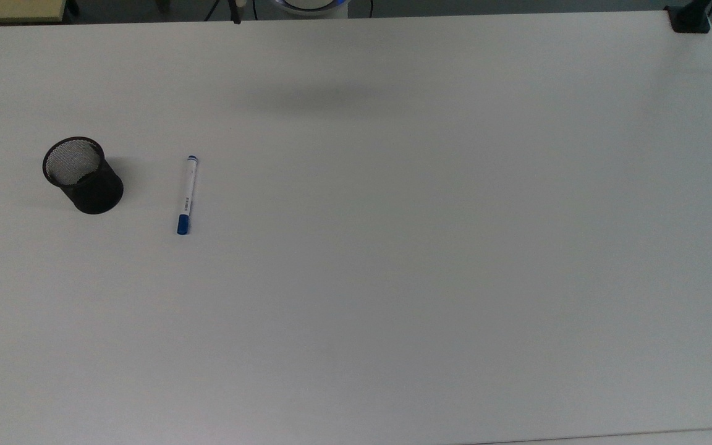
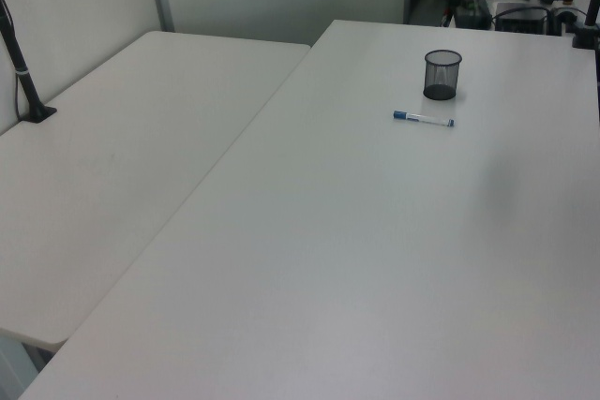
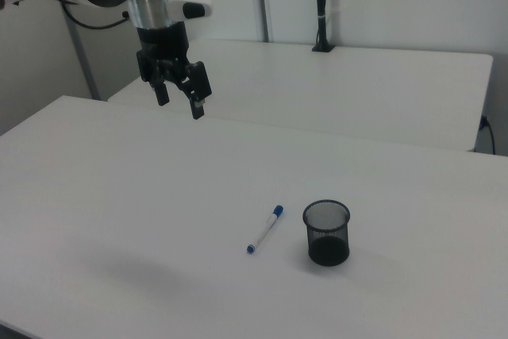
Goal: Insert the marker
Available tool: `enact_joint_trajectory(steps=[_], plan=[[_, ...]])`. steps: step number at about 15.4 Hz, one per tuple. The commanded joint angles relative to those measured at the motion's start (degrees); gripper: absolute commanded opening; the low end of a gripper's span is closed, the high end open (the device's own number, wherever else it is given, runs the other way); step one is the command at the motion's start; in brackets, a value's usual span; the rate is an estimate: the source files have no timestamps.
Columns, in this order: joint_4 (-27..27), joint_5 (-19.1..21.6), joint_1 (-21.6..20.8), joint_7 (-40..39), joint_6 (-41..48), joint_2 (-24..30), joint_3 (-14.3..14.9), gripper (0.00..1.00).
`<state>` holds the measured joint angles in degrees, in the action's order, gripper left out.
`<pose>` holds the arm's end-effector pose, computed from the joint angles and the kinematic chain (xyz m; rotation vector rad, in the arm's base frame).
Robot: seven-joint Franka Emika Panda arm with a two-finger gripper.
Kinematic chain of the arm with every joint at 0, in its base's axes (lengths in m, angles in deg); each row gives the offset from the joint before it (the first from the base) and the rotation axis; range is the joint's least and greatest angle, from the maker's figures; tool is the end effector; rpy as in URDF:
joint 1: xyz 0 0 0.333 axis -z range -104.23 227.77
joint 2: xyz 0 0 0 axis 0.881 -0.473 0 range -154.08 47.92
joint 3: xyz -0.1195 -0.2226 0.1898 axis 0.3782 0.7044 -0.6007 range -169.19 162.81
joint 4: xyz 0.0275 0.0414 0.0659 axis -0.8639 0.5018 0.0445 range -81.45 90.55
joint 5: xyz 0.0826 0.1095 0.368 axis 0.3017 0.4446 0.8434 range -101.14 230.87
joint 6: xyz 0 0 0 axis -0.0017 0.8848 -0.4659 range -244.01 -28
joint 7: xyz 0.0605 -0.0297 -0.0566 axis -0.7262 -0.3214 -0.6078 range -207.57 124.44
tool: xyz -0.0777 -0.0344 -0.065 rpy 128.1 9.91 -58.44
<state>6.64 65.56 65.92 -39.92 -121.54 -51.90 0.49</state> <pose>0.5472 -0.0745 0.6226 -3.1186 0.2588 -0.0455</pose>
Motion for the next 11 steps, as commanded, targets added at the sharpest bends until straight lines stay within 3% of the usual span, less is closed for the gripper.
enact_joint_trajectory(steps=[1, 11], plan=[[1.4, -1.0, 0.4, -1.1, -0.9, 1.5, -0.7, 1.00], [1.4, -1.0, 0.6, -1.7, -0.9, 1.4, -0.5, 1.00]])
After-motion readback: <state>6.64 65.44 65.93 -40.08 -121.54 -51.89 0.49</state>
